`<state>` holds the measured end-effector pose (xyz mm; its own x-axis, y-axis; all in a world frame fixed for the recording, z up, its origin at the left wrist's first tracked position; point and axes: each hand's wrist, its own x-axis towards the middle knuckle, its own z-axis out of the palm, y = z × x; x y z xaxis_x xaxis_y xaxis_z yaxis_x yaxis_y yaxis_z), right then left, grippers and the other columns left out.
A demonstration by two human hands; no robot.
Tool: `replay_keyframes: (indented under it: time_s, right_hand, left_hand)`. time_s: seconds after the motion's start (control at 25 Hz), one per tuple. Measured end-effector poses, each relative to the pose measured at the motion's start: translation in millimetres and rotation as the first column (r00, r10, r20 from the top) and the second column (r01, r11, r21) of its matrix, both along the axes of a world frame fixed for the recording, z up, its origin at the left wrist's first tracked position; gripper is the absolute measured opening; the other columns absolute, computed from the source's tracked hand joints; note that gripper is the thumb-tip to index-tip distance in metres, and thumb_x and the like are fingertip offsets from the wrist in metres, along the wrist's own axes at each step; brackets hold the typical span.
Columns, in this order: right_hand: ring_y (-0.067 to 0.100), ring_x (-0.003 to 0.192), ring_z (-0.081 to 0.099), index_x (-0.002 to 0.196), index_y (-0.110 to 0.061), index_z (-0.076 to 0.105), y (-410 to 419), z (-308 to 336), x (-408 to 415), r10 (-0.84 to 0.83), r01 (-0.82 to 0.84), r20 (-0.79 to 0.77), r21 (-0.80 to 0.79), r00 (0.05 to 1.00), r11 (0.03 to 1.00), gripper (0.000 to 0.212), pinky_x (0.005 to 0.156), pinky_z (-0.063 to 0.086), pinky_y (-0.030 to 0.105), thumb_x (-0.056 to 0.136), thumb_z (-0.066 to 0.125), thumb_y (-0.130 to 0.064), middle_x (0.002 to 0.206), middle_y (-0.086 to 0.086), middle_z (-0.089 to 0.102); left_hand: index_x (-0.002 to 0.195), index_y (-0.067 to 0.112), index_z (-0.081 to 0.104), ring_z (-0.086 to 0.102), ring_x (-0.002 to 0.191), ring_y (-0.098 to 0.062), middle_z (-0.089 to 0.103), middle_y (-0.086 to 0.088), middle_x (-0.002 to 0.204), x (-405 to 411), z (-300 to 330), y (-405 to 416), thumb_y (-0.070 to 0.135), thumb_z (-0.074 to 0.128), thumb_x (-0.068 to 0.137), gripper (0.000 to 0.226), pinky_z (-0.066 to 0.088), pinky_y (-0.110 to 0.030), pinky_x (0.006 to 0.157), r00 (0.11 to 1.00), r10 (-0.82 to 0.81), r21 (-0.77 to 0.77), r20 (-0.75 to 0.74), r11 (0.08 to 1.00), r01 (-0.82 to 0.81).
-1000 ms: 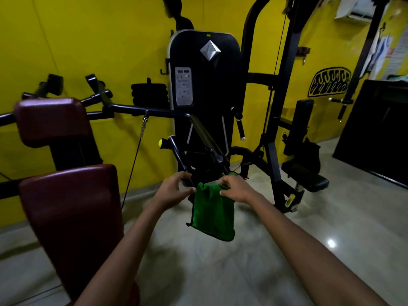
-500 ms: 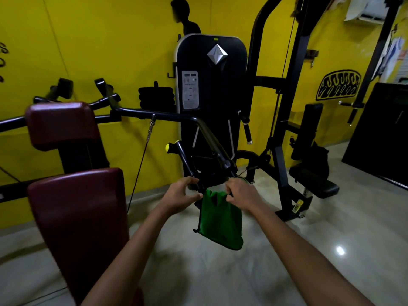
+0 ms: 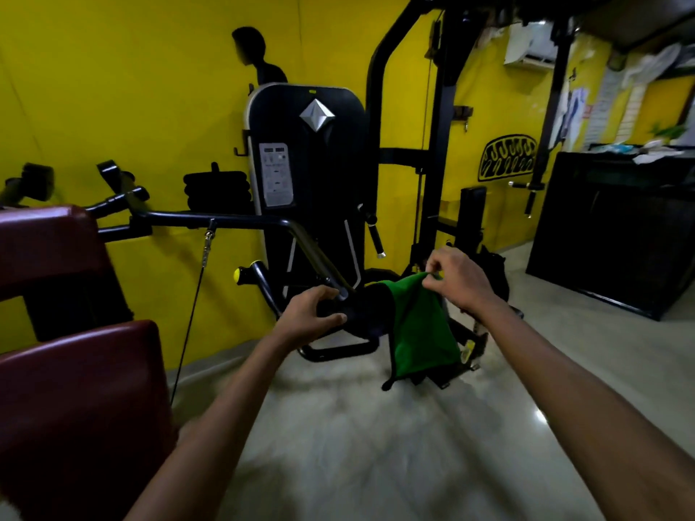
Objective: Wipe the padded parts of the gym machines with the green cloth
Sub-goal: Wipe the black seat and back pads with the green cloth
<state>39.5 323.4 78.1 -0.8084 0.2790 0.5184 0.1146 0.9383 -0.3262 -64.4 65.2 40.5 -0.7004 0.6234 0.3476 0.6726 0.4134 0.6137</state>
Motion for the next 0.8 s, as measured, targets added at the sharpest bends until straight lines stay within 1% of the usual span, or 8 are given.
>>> replay_keyframes:
  time_s: [0.08,0.16,0.28,0.36,0.44,0.52,0.64,0.8]
  right_hand:
    - [0.017,0.083,0.047,0.080,-0.016,0.054,16,4,16,-0.063,0.064,-0.023,0.024,0.998,0.998,0.014,0.066,0.036,0.030,0.080,0.067,-0.016,0.087,0.000,0.051]
    - [0.015,0.083,0.045,0.082,-0.017,0.055,37,1,31,-0.130,0.131,-0.012,0.051,0.991,0.990,0.013,0.067,0.032,0.029,0.080,0.067,-0.018,0.087,-0.002,0.048]
    - [0.018,0.085,0.048,0.085,-0.014,0.057,78,-11,47,-0.205,0.202,0.037,0.065,0.978,0.977,0.012,0.067,0.032,0.029,0.080,0.066,-0.019,0.088,0.001,0.050]
    - [0.018,0.084,0.049,0.084,-0.015,0.056,109,-18,53,-0.236,0.234,0.056,0.047,0.970,0.971,0.012,0.066,0.033,0.029,0.080,0.066,-0.019,0.088,0.002,0.052]
    - [0.017,0.083,0.049,0.083,-0.017,0.056,142,-22,54,-0.246,0.245,0.076,0.021,0.966,0.969,0.012,0.065,0.033,0.028,0.079,0.067,-0.019,0.088,0.001,0.053]
    - [0.017,0.083,0.050,0.083,-0.017,0.056,182,-26,52,-0.240,0.241,0.091,0.001,0.966,0.971,0.013,0.064,0.035,0.029,0.078,0.068,-0.019,0.088,0.001,0.054]
    - [0.018,0.083,0.051,0.085,-0.014,0.058,238,-28,44,-0.220,0.223,0.083,-0.030,0.972,0.974,0.014,0.068,0.043,0.033,0.078,0.070,-0.018,0.090,0.003,0.055]
    - [0.019,0.082,0.051,0.085,-0.014,0.058,304,-28,26,-0.185,0.188,0.068,-0.041,0.980,0.981,0.013,0.071,0.046,0.038,0.079,0.069,-0.016,0.089,0.004,0.055]
  left_hand:
    - [0.127,0.008,0.055,0.053,0.120,-0.020,0.058,-0.006,0.128,-1,-1,23,0.023,0.070,0.085,0.048,0.040,-0.022,0.091,0.999,-0.045,0.006,-0.008,0.999,0.045]
    - [0.129,0.006,0.053,0.051,0.122,-0.020,0.056,-0.008,0.131,1,-3,50,0.022,0.070,0.086,0.050,0.038,-0.022,0.093,0.996,-0.091,0.007,0.016,0.996,0.091]
    - [0.129,0.005,0.052,0.051,0.122,-0.019,0.055,-0.010,0.132,4,-8,97,0.026,0.073,0.083,0.055,0.037,-0.022,0.093,0.983,-0.172,0.012,0.068,0.985,0.171]
    - [0.131,0.005,0.051,0.049,0.123,-0.020,0.053,-0.010,0.134,2,-12,131,0.027,0.072,0.083,0.056,0.038,-0.025,0.097,0.976,-0.200,0.010,0.081,0.980,0.200]
    - [0.133,0.005,0.049,0.048,0.126,-0.022,0.052,-0.011,0.137,-3,-16,168,0.023,0.069,0.087,0.053,0.037,-0.029,0.101,0.976,-0.207,0.010,0.064,0.978,0.207]
    - [0.133,0.004,0.049,0.048,0.126,-0.023,0.051,-0.011,0.137,-10,-18,212,0.022,0.067,0.088,0.052,0.037,-0.030,0.102,0.978,-0.203,0.022,0.055,0.979,0.202]
    - [0.133,0.005,0.050,0.049,0.126,-0.022,0.052,-0.011,0.137,-19,-19,277,0.022,0.068,0.088,0.052,0.038,-0.026,0.098,0.978,-0.193,0.043,0.076,0.981,0.190]
    - [0.130,0.006,0.053,0.050,0.124,-0.021,0.055,-0.010,0.134,-34,-24,347,0.024,0.068,0.087,0.049,0.036,-0.023,0.095,0.978,-0.191,0.027,0.085,0.981,0.190]
